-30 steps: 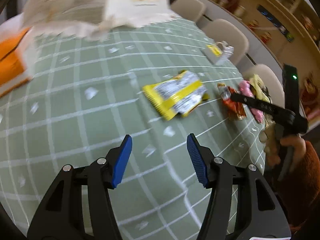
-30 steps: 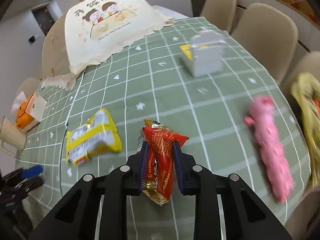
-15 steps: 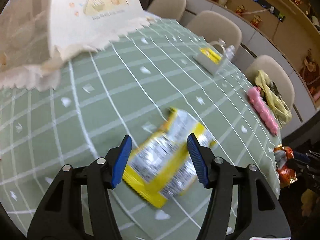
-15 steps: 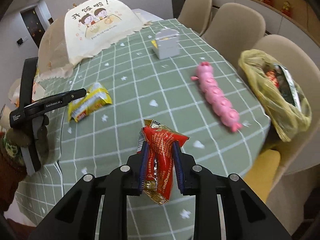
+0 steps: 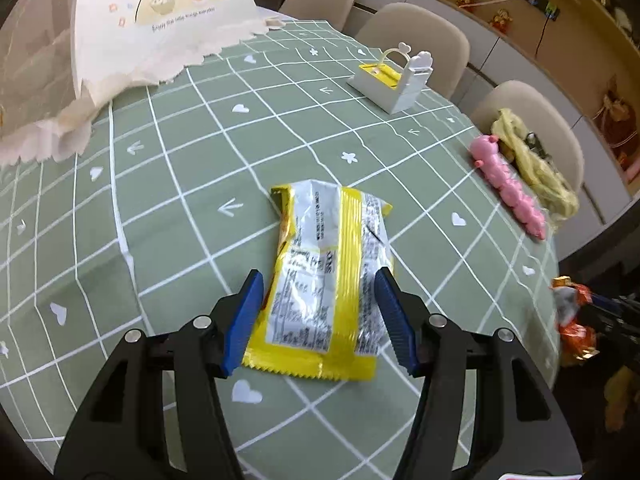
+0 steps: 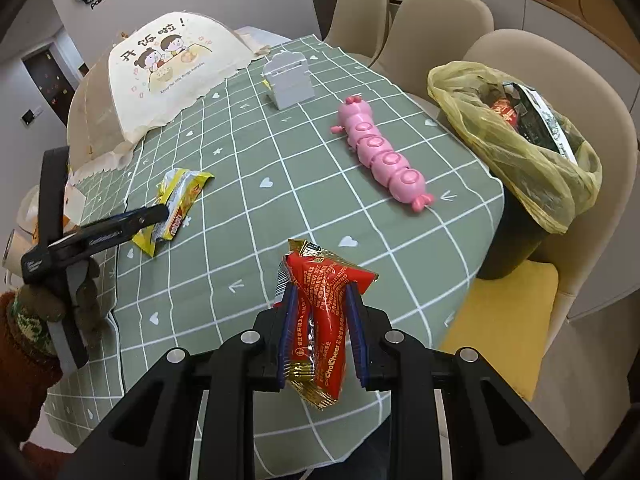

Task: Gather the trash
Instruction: 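Grasp the red candy wrapper with the right tool while the left tool grasps the yellow snack bag, then carry the yellow snack bag and red wrapper over the yellow trash bag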

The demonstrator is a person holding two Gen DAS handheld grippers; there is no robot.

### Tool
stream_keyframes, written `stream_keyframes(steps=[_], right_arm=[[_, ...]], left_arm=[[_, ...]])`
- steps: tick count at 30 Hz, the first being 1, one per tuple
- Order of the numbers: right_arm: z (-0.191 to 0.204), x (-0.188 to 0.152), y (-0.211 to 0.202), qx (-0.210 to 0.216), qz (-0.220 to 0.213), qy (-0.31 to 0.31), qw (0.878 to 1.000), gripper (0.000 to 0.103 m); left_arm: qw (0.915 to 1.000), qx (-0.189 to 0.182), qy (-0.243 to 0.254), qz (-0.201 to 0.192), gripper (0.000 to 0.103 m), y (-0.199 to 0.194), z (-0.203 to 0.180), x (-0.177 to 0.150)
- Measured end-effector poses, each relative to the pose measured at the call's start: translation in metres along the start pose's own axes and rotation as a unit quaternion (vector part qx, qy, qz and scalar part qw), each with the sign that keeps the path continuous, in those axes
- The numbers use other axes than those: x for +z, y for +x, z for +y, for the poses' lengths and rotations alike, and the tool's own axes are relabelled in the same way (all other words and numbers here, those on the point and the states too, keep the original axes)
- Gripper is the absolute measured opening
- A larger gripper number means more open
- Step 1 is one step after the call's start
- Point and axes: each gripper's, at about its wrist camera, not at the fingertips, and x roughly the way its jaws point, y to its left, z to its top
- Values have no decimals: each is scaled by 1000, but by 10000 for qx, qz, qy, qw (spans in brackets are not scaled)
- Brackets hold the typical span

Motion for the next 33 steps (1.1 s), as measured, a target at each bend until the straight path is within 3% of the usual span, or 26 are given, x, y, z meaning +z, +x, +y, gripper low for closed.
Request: stream_keyframes(steps=[2,6,9,15,23,33], right_arm=[[0,-1,-6,-14,-48,-67,10000,24],[-6,1,-25,-27,-245,-274,9993,24],[-13,6,-41,13,-450,-357,9983,24],[-37,24,-77,224,-929,-496,9942,24],[-76,52,-116,389,-1557,-661,9848,24],[-127,78,-139,414,-1997,-997,9739,24]], left_arm=[[9996,255,154,10,55,3,-12,0],[9986,396,343,81,37,4,-28,-4],[9995,251,197,64,36,-6,-36,-2],[9985,340,43,-422,36,-59,-73,14],[9920,477,278,-1137,37,-125,-145,41],[9886,456,408,-1374,37,-133,-222,68]])
